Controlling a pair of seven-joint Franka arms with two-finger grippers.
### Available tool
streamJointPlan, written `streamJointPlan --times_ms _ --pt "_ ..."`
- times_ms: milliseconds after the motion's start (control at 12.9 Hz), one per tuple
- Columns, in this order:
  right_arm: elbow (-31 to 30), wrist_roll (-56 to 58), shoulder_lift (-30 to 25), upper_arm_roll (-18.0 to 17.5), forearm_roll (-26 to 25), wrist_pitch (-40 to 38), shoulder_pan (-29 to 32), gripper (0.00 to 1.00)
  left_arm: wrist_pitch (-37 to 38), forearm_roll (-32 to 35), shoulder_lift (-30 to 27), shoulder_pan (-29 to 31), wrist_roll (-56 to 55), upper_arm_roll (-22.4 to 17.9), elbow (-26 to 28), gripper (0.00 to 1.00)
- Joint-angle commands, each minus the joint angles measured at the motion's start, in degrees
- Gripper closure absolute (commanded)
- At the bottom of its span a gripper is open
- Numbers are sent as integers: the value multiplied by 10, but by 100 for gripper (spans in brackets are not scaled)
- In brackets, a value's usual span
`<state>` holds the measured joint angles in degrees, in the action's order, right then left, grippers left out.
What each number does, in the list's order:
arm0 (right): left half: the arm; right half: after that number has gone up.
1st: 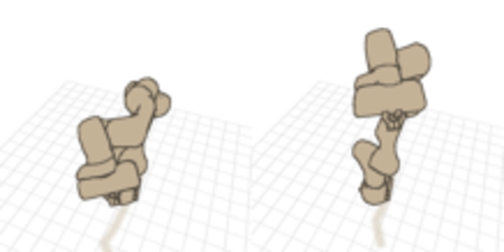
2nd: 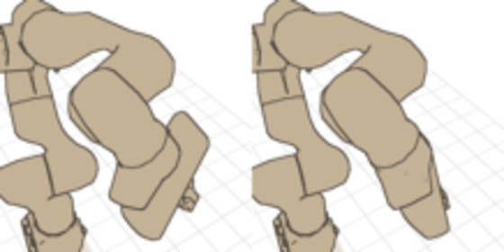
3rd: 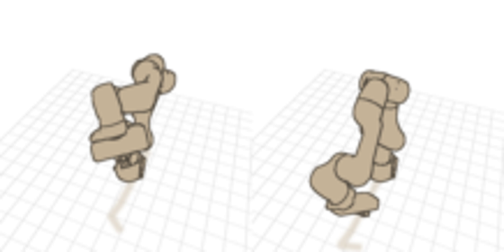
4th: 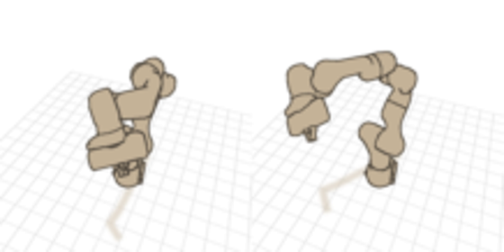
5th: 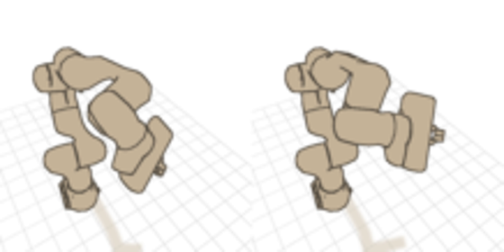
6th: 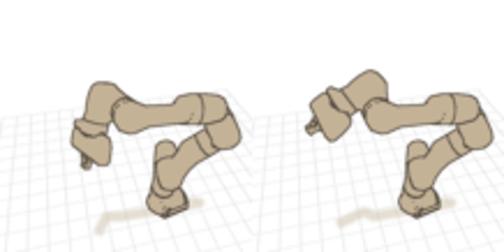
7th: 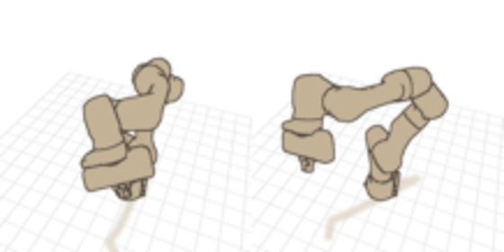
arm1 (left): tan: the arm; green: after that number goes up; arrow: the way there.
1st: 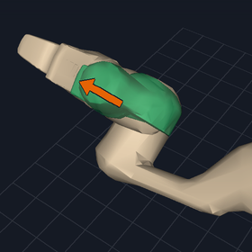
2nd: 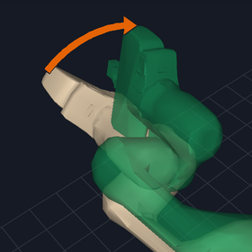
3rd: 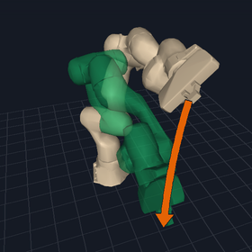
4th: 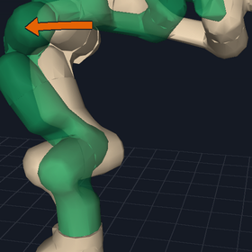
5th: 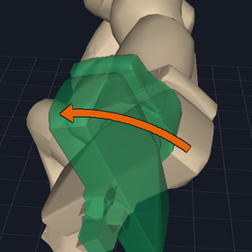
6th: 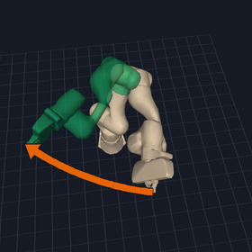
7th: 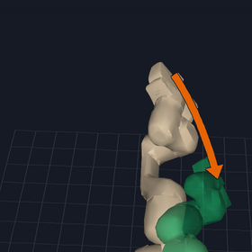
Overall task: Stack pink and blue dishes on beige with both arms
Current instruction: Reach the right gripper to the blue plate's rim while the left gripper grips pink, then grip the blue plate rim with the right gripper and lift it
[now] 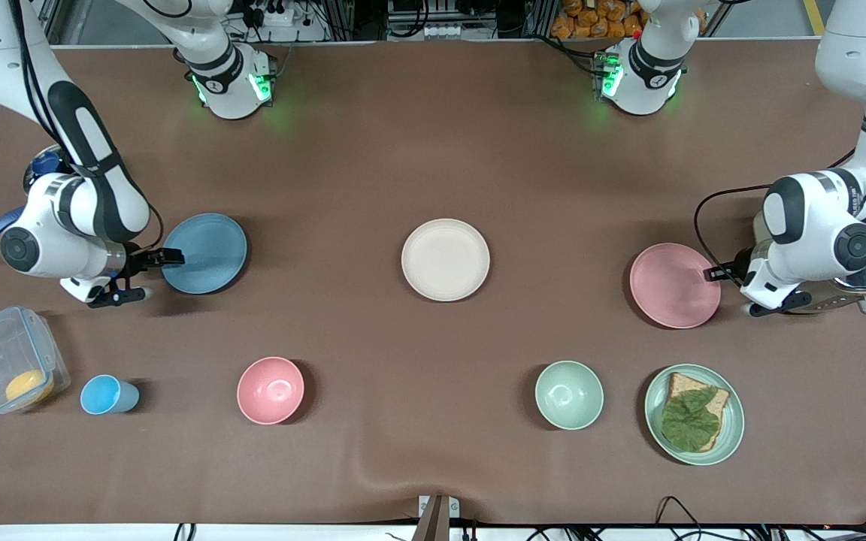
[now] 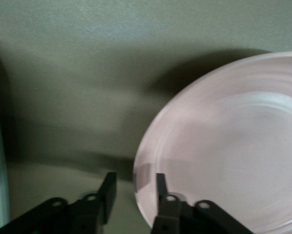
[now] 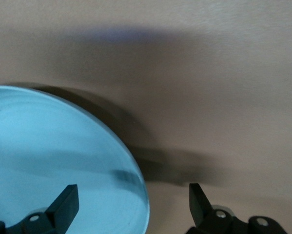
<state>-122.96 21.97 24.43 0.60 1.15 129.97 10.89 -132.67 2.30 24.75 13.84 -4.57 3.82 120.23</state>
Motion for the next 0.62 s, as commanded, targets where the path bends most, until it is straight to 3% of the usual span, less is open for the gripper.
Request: streamJointPlan --times_ms 0,155,387,542 --pt "4 23 10 -6 10 -7 0 19 -4 -14 9 15 18 7 -7 65" --pt "6 23 15 -6 10 -17 2 48 -3 -15 9 14 18 7 -9 89" --pt "15 22 17 -7 10 -41 0 94 -3 -15 9 14 18 8 -9 78" --pt "43 20 27 -7 10 -84 0 100 -4 -23 14 15 18 8 -11 76"
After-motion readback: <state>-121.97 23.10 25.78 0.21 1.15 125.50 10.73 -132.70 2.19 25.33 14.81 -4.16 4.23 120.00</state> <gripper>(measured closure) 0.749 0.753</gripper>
